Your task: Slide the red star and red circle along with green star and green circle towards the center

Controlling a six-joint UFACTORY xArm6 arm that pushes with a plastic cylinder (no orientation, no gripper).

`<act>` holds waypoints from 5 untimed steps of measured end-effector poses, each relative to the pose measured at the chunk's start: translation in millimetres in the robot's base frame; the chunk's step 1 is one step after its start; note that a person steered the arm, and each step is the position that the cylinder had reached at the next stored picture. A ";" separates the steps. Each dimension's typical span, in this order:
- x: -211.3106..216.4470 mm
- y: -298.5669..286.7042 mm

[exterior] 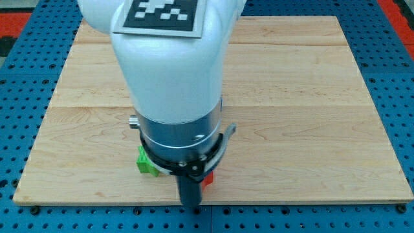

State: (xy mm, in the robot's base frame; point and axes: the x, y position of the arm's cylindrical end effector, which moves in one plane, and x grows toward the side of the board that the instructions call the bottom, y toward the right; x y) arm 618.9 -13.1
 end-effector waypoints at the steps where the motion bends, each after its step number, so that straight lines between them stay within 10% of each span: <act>1: -19.5 10.3; 3: -75.6 -26.1; 5: -10.7 -65.7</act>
State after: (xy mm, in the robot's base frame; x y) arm 608.2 -78.8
